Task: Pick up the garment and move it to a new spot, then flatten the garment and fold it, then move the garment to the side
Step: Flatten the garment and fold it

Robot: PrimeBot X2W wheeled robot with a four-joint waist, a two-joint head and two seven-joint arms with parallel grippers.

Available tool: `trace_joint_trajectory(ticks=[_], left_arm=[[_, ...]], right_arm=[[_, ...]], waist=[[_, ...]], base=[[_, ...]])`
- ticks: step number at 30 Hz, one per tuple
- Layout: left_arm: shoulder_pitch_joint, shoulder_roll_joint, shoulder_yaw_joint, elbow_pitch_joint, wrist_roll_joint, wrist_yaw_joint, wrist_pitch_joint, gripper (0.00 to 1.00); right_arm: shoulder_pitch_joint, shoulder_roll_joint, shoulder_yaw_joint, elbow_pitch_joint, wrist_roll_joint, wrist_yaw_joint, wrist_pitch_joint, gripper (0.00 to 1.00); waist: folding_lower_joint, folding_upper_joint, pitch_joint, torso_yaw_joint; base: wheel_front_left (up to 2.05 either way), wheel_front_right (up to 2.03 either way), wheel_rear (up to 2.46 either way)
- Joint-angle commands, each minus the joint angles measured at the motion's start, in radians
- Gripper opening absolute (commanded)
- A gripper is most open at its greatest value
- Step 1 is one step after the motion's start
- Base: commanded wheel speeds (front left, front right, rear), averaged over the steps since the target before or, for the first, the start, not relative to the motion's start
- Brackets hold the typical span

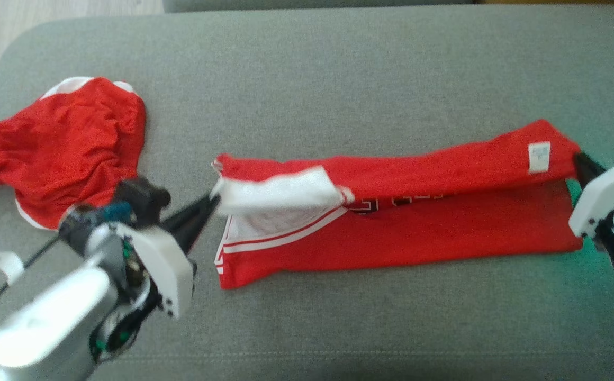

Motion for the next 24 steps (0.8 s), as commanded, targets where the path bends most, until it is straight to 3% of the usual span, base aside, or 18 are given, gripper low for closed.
trace_joint_trajectory(ticks=[1, 7, 16, 18, 19, 20, 21, 22, 24], left_arm=[[-0.016, 0.056, 0.039, -0.044, -0.008, 0.015, 0.011, 0.00], [0.037, 0.069, 0.001, -0.066, 0.013, 0.041, 0.022, 0.00], [0.050, 0.049, -0.035, 0.031, 0.044, 0.030, -0.002, 0.00], [0.052, 0.045, -0.043, 0.050, 0.047, 0.026, -0.001, 0.00], [0.053, 0.043, -0.048, 0.059, 0.050, 0.025, 0.000, 0.00], [0.054, 0.041, -0.051, 0.068, 0.052, 0.026, 0.000, 0.31], [0.054, 0.039, -0.054, 0.074, 0.055, 0.026, -0.001, 0.74], [0.055, 0.036, -0.055, 0.081, 0.055, 0.028, -0.002, 1.00], [0.060, 0.028, -0.051, 0.093, 0.048, 0.037, -0.009, 1.00]], right_arm=[[0.019, -0.039, 0.023, -0.049, 0.019, -0.001, 0.027, 0.00], [0.104, -0.084, 0.051, -0.159, 0.075, -0.001, 0.144, 0.00], [0.200, -0.118, 0.045, -0.279, 0.108, -0.001, 0.285, 0.00], [0.215, -0.115, 0.035, -0.297, 0.108, -0.001, 0.304, 0.54], [0.223, -0.114, 0.031, -0.306, 0.107, -0.001, 0.315, 0.95], [0.231, -0.113, 0.024, -0.312, 0.108, -0.001, 0.328, 1.00], [0.238, -0.113, 0.016, -0.319, 0.105, -0.001, 0.338, 1.00], [0.244, -0.114, 0.009, -0.327, 0.099, -0.001, 0.344, 1.00], [0.257, -0.118, -0.037, -0.352, 0.068, -0.001, 0.327, 1.00]], waist=[[0.0001, -0.0001, -0.020, -0.003], [0.0001, -0.0001, -0.040, -0.017], [0.0001, -0.0001, -0.052, -0.042], [0.0001, -0.0001, -0.054, -0.046], [0.0001, -0.0001, -0.054, -0.047], [0.0001, -0.0001, -0.055, -0.047], [0.0001, -0.0001, -0.057, -0.047], [0.0001, -0.0001, -0.058, -0.047], [0.0001, -0.0001, -0.067, -0.043]], base=[[0.00, 0.00, 0.00], [0.00, 0.00, 0.00], [0.00, 0.00, 0.00], [0.00, 0.00, 0.00], [0.00, 0.00, 0.00], [0.00, 0.00, 0.00], [0.00, 0.00, 0.00], [0.00, 0.00, 0.00], [0.00, 0.00, 0.00]])
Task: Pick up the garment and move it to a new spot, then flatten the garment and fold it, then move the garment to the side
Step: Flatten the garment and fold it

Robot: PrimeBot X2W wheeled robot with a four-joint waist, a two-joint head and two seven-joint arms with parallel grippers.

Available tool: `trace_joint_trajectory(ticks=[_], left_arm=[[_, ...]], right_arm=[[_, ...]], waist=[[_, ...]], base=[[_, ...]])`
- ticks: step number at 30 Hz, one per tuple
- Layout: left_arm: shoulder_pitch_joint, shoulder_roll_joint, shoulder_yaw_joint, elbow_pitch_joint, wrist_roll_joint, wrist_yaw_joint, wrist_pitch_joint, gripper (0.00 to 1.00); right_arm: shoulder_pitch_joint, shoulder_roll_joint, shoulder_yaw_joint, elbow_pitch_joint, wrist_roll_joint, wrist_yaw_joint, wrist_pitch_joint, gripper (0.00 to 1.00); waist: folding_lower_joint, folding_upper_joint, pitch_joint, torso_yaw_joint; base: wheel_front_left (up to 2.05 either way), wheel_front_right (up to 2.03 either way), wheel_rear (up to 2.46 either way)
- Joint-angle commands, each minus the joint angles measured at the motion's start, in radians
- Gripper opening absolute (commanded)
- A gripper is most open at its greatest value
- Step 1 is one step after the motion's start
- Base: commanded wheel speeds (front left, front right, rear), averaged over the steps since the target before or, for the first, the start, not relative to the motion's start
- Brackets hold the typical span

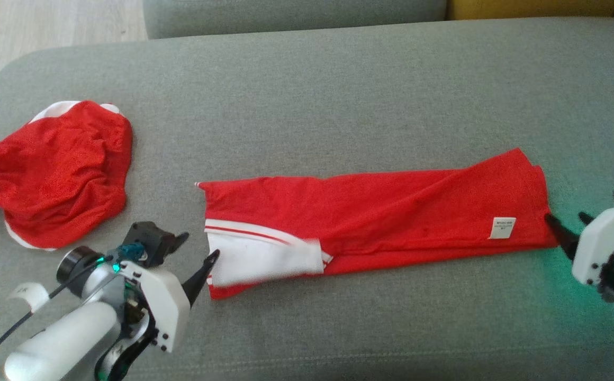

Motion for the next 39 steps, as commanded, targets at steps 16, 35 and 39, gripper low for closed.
trace_joint_trajectory(ticks=[16, 35, 39], left_arm=[[0.101, -0.144, 0.406, -0.087, -0.171, 0.156, -0.286, 1.00], [0.445, -0.577, 0.895, -0.140, 0.386, -0.085, -0.288, 1.00], [0.432, -0.592, 0.921, -0.121, 0.418, -0.126, -0.288, 1.00]], right_arm=[[0.162, 0.131, -0.201, -0.333, -0.197, -0.001, -0.388, 1.00], [0.223, 0.333, -0.372, -0.234, -0.445, -0.001, -0.612, 1.00], [0.179, 0.328, -0.416, -0.146, -0.417, -0.001, -0.552, 1.00]], waist=[[0.0001, -0.0001, -0.070, 0.016], [0.0001, -0.0001, -0.076, 0.009], [0.0001, -0.0001, -0.054, 0.013]], base=[[0.00, 0.00, 0.00], [0.00, 0.00, 0.00], [0.00, 0.00, 0.00]])
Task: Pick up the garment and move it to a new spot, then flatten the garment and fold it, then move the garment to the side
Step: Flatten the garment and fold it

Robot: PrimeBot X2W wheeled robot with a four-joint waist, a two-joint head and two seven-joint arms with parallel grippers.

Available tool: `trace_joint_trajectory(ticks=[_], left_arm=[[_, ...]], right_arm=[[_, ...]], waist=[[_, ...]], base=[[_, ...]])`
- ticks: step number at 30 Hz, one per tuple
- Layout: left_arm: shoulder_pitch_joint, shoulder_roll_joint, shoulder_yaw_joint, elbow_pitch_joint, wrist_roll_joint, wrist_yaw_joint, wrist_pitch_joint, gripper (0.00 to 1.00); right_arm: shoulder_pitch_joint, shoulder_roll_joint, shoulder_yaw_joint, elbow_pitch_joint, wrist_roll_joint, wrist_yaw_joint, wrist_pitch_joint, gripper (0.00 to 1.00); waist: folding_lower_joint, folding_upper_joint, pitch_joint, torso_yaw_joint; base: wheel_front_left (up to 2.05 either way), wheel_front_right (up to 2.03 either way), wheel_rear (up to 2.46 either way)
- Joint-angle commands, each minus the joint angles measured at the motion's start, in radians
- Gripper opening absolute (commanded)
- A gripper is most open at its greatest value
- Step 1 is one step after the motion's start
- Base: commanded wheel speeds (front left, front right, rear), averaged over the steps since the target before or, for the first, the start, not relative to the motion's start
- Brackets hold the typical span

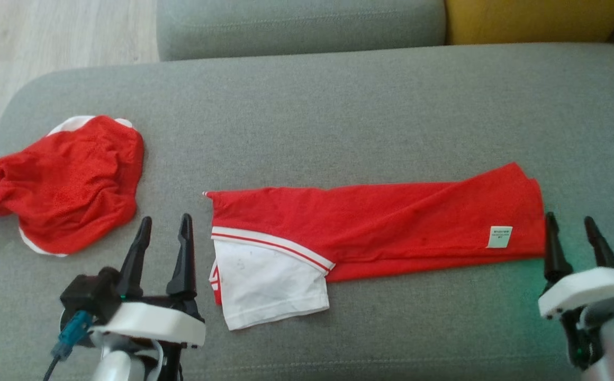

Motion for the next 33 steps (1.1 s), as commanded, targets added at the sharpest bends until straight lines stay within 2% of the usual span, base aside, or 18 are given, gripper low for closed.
trace_joint_trajectory(ticks=[1, 7, 20, 21, 22, 28, 33], left_arm=[[-0.049, -0.004, 0.043, -0.023, 0.016, -0.015, -0.009, 1.00], [-0.076, -0.009, 0.052, -0.006, 0.033, -0.042, -0.009, 1.00], [-0.123, -0.010, 0.031, -0.003, 0.021, -0.043, -0.009, 1.00], [-0.126, -0.010, 0.030, -0.002, 0.020, -0.043, -0.009, 1.00], [-0.128, -0.010, 0.030, -0.002, 0.020, -0.043, -0.009, 1.00], [-0.130, -0.010, 0.029, 0.002, 0.017, -0.038, -0.009, 1.00], [-0.123, -0.010, 0.031, 0.007, 0.017, -0.037, -0.009, 1.00]], right_arm=[[-0.067, -0.020, 0.000, 0.007, 0.007, -0.001, 0.024, 1.00], [-0.160, -0.025, -0.038, 0.137, 0.049, -0.001, 0.112, 1.00], [-0.286, -0.042, -0.011, 0.307, 0.112, -0.001, 0.239, 1.00], [-0.291, -0.041, -0.003, 0.316, 0.123, -0.001, 0.253, 0.82], [-0.295, -0.041, 0.006, 0.321, 0.132, -0.001, 0.262, 0.00], [-0.298, -0.071, 0.029, 0.337, 0.175, -0.001, 0.252, 0.00], [-0.331, -0.143, -0.071, 0.403, 0.094, -0.001, 0.149, 0.00]], waist=[[0.0001, 0.0000, 0.017, 0.003], [0.0001, 0.0000, 0.067, 0.009], [0.0001, 0.0000, 0.126, 0.021], [0.0001, 0.0000, 0.128, 0.022], [0.0001, 0.0000, 0.129, 0.023], [0.0001, 0.0000, 0.122, 0.025], [0.0001, 0.0000, 0.105, 0.020]], base=[[0.00, 0.00, 0.00], [0.00, 0.00, 0.00], [0.00, 0.00, 0.00], [0.00, 0.00, 0.00], [0.00, 0.00, 0.00], [0.00, 0.00, 0.00], [0.00, 0.00, 0.00]])
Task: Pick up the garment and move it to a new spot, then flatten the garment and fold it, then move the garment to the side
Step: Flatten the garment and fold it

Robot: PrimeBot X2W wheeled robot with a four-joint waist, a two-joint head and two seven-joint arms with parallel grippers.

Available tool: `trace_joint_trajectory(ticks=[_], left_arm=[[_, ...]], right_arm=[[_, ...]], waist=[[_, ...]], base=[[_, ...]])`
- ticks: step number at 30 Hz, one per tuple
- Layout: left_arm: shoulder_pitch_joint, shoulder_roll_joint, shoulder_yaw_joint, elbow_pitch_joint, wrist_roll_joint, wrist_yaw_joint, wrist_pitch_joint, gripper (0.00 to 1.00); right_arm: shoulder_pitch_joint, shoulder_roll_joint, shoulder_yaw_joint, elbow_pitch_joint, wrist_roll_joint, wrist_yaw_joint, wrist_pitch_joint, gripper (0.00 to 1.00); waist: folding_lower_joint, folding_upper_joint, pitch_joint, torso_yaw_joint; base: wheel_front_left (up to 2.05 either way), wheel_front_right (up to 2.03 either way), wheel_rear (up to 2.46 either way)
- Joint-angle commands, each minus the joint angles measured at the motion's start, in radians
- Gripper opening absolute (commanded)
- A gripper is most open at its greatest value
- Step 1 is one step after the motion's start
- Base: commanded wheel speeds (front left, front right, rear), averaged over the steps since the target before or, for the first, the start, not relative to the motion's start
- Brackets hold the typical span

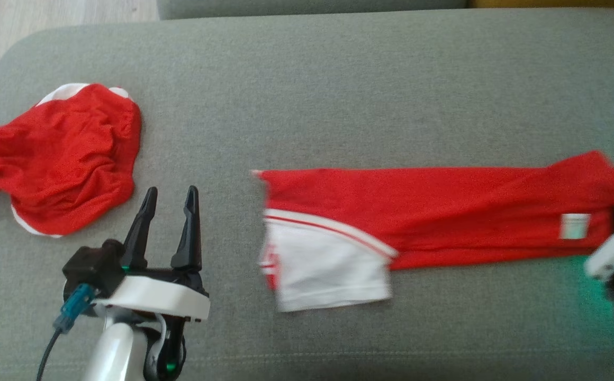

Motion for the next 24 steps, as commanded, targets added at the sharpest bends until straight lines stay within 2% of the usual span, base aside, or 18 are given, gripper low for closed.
trace_joint_trajectory(ticks=[1, 5, 9, 12, 19, 21, 24], left_arm=[[-0.030, 0.002, 0.033, -0.027, -0.003, 0.005, -0.008, 1.00], [-0.025, 0.002, 0.033, -0.025, -0.006, 0.004, -0.008, 1.00], [-0.016, 0.002, 0.028, -0.018, -0.011, 0.007, -0.008, 1.00], [-0.004, 0.002, 0.025, -0.012, -0.017, 0.012, -0.008, 1.00], [0.025, 0.002, 0.019, -0.013, -0.037, 0.023, -0.008, 1.00], [0.031, 0.002, 0.016, -0.017, -0.040, 0.027, -0.008, 1.00], [0.030, 0.002, 0.011, -0.019, -0.043, 0.029, -0.008, 1.00]], right_arm=[[-0.057, -0.055, -0.033, -0.001, -0.041, -0.001, -0.050, 0.00], [-0.098, -0.081, -0.120, 0.051, -0.166, -0.001, -0.122, 0.00], [-0.125, -0.041, -0.129, 0.069, -0.229, -0.001, -0.129, 0.00], [-0.132, 0.005, -0.106, 0.056, -0.236, -0.001, -0.122, 0.00], [-0.102, 0.153, 0.048, -0.072, -0.149, -0.001, -0.062, 0.00], [-0.066, 0.191, 0.139, -0.169, -0.087, -0.001, -0.017, 0.00], [-0.019, 0.211, 0.232, -0.283, -0.004, -0.001, 0.035, 0.00]], waist=[[0.0000, 0.0000, -0.008, -0.003], [0.0000, 0.0000, -0.027, -0.005], [0.0000, 0.0000, -0.051, -0.008], [0.0000, 0.0000, -0.073, -0.011], [0.0000, 0.0000, -0.118, -0.017], [0.0000, 0.0000, -0.127, -0.016], [0.0000, 0.0000, -0.128, -0.011]], base=[[0.00, 0.00, 0.00], [0.00, 0.00, 0.00], [0.00, 0.00, 0.00], [0.00, 0.00, 0.00], [0.00, 0.00, 0.00], [0.00, 0.00, 0.00], [0.00, 0.00, 0.00]])
